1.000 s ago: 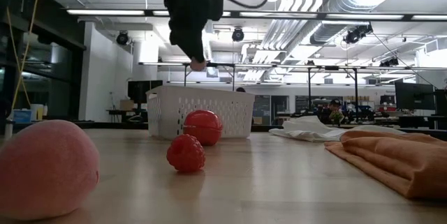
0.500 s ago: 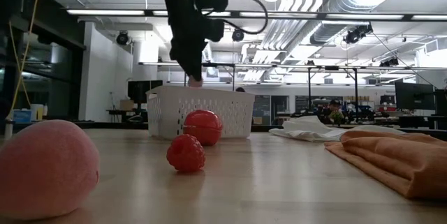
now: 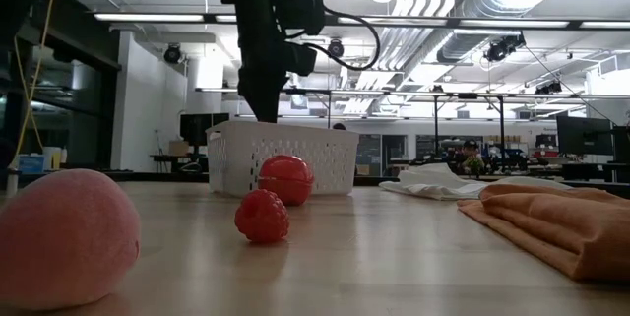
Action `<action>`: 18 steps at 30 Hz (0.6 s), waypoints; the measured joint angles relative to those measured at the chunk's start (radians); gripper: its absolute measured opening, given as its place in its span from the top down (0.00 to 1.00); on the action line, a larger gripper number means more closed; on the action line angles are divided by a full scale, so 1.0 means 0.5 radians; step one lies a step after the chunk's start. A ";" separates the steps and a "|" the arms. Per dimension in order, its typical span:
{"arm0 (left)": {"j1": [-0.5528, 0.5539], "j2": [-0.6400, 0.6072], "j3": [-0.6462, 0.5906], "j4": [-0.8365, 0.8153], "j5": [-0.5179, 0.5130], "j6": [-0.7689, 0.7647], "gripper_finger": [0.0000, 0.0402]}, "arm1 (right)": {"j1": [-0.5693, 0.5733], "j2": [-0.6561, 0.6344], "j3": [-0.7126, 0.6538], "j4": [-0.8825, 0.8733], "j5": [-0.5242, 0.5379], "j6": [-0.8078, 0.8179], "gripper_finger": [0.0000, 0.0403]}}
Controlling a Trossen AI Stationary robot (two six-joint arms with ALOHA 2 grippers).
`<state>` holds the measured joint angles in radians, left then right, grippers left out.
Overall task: Pick and placing Produce into tupperware
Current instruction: Put the top apricot in the basket, then put the apricot in the basket
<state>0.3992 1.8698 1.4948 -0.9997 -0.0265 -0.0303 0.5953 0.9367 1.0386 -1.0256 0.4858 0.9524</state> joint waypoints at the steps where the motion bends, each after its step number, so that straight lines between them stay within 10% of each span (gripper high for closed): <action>1: 0.000 0.000 0.000 -0.004 0.000 0.000 0.69 | 0.000 0.001 0.000 -0.001 -0.001 0.001 0.66; 18: 0.000 0.000 0.000 -0.069 0.055 -0.016 0.50 | 0.000 0.000 0.000 -0.002 -0.002 0.001 0.66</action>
<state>0.3992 1.8698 1.4948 -1.0340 0.0010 -0.0383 0.5953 0.9367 1.0386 -1.0264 0.4850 0.9527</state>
